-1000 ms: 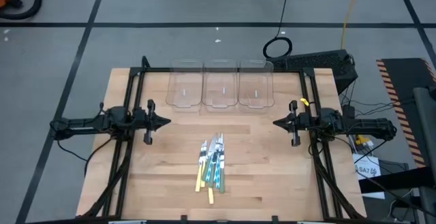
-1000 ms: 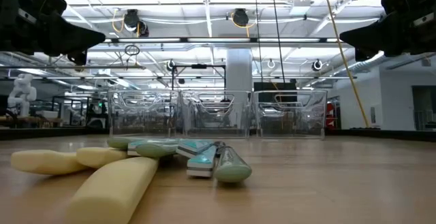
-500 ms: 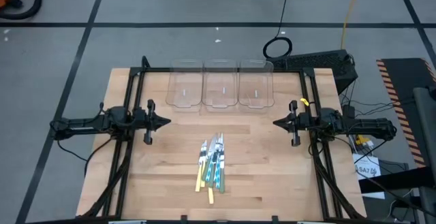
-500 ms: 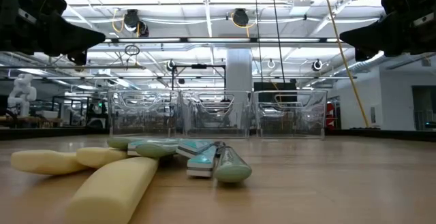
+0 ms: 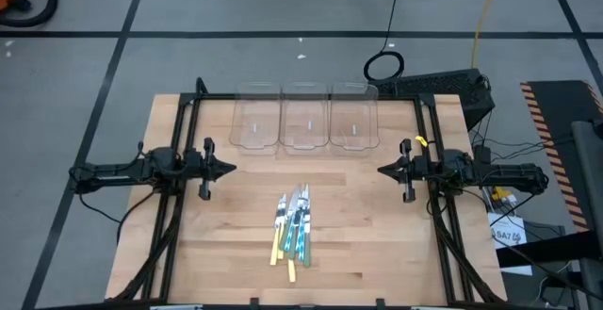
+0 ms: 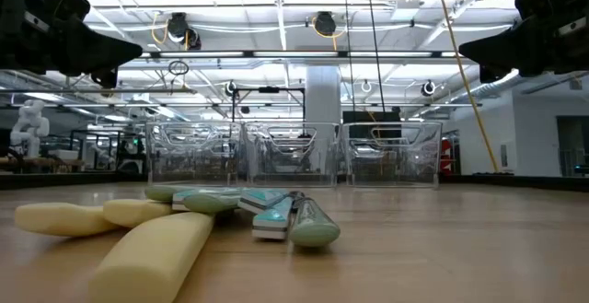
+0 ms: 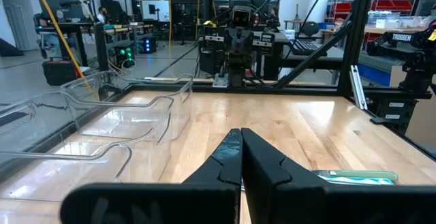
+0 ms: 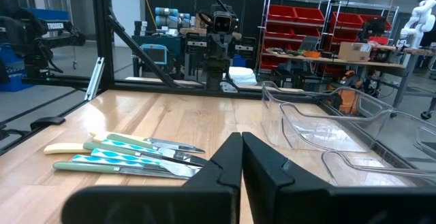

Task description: Sort silverware by color (type)

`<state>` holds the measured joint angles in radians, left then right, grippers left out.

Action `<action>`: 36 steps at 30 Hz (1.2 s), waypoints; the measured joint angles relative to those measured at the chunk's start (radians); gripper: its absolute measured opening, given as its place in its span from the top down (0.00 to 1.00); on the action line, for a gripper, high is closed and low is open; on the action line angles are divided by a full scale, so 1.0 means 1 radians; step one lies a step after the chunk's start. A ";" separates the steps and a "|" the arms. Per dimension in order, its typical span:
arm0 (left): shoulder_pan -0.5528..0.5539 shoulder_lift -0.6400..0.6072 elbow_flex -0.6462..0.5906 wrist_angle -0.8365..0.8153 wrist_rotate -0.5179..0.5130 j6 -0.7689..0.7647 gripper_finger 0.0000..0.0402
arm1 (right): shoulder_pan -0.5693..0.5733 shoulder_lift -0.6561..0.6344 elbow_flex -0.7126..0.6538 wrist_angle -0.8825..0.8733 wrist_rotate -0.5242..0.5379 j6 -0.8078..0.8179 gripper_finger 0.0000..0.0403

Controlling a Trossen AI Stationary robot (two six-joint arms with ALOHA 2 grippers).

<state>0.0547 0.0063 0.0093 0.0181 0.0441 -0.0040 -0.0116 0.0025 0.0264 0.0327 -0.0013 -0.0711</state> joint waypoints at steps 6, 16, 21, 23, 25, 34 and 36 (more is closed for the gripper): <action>0.000 0.000 0.000 0.000 0.000 0.000 0.99 | 0.000 0.000 0.000 0.000 0.000 0.000 0.98; 0.000 0.000 0.000 0.000 0.000 0.000 0.99 | 0.000 0.000 0.000 0.000 0.000 0.000 0.98; 0.000 0.000 0.000 0.000 0.000 0.000 0.99 | 0.000 0.000 0.000 0.012 0.001 0.000 0.98; 0.000 0.000 0.000 0.000 0.000 0.000 0.99 | 0.000 0.000 0.000 0.023 0.000 0.009 0.98; 0.000 0.000 0.000 0.000 0.000 0.000 0.99 | 0.000 0.000 0.000 0.023 0.000 0.027 0.98; 0.000 0.000 0.000 0.000 0.000 0.000 0.99 | 0.000 0.001 0.020 0.072 -0.001 0.074 0.98; 0.000 0.000 0.000 0.001 0.000 0.000 0.99 | 0.000 0.017 0.039 0.028 -0.004 0.080 0.98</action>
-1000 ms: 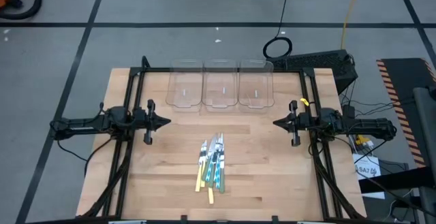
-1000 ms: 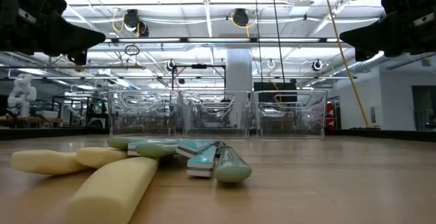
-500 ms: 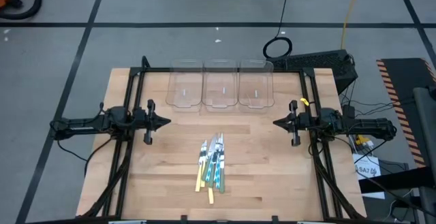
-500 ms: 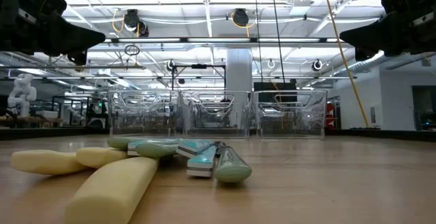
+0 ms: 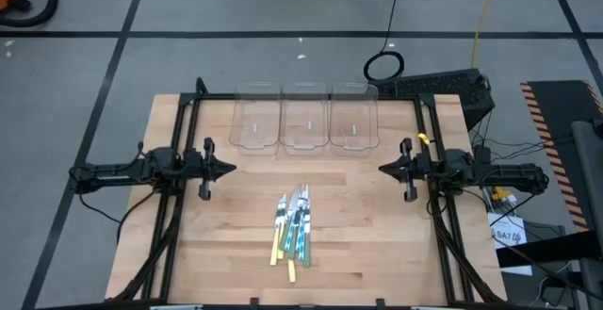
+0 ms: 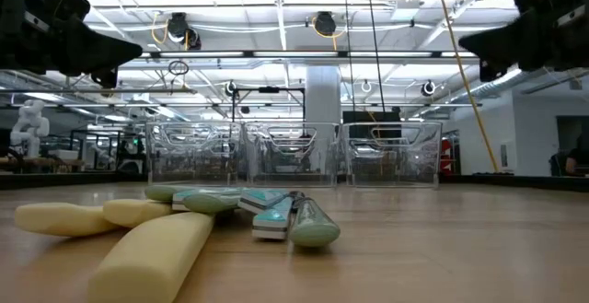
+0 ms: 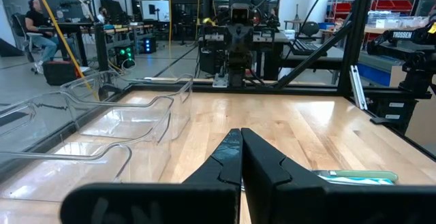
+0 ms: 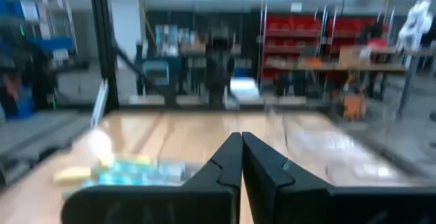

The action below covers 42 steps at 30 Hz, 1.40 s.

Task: Sort silverware by color (type)
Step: Put the blue patterned knife into the left transparent bin

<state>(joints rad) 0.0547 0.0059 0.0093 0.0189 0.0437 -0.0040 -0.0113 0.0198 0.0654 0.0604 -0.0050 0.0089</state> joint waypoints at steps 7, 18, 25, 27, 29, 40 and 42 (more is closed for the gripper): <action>0.000 0.000 0.000 0.000 0.000 0.000 0.99 | 0.000 0.130 0.147 0.004 0.003 -0.003 0.98; 0.000 0.000 0.000 0.000 0.000 0.000 0.99 | 0.000 0.418 0.450 0.003 0.002 0.067 0.98; 0.000 0.000 0.000 0.000 0.000 0.000 0.99 | 0.002 0.574 0.701 -0.256 -0.052 0.067 0.98; 0.000 0.000 0.000 0.000 0.000 0.000 0.99 | 0.009 0.620 0.767 -0.310 -0.051 0.065 0.98; 0.000 0.000 0.000 0.000 0.000 0.000 0.99 | 0.013 0.663 0.833 -0.349 -0.050 0.064 0.98; -0.004 0.000 0.000 0.016 0.000 -0.220 0.99 | 0.015 0.859 1.244 -0.609 -0.015 0.063 0.98; -0.004 0.001 0.000 -0.003 0.000 -0.184 0.99 | 0.015 0.878 1.275 -0.624 -0.018 0.057 0.98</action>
<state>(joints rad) 0.0505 0.0067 0.0093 0.0157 0.0441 -0.1880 0.0040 0.8983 1.3401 -0.5636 -0.0227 0.0662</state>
